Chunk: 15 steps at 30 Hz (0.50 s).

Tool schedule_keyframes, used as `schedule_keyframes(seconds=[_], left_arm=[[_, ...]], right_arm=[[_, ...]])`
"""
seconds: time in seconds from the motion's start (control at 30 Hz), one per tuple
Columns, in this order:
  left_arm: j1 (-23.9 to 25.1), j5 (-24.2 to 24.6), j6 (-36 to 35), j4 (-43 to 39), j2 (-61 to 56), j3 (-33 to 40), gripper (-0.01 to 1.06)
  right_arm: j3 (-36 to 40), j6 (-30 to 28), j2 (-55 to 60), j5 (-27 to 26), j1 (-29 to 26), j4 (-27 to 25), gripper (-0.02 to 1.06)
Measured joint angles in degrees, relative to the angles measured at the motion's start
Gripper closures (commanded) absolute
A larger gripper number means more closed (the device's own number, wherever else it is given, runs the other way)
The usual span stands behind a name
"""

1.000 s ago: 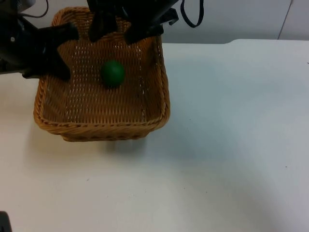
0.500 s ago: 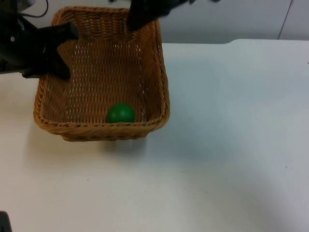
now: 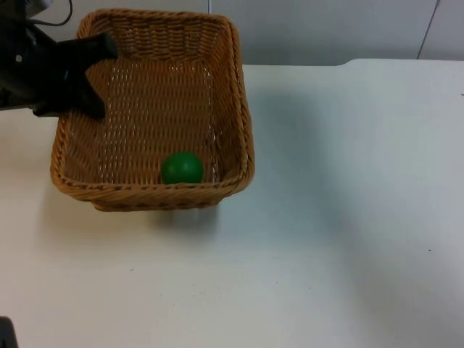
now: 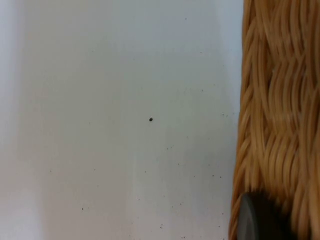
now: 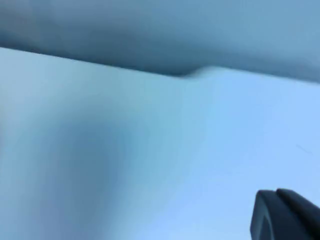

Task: Pick up the basket with the left hand and place the ball into the basket with the right hand.

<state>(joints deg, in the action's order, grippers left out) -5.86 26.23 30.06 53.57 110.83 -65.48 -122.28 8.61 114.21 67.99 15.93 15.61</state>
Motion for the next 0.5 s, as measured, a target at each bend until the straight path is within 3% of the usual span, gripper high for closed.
schedule_keyframes(seconds=[0.3, 0.5], left_arm=[[0.0, 0.0, 0.0, 0.2, 0.0, 0.0, 1.05], [-0.4, 2.1, 4.1, 4.0, 0.0, 0.0, 1.05]], right_arm=[[0.0, -0.9, -2.4, 2.0, -3.4, 1.1, 1.05], [0.0, -1.2, -3.6, 2.0, -3.4, -0.7, 1.05]])
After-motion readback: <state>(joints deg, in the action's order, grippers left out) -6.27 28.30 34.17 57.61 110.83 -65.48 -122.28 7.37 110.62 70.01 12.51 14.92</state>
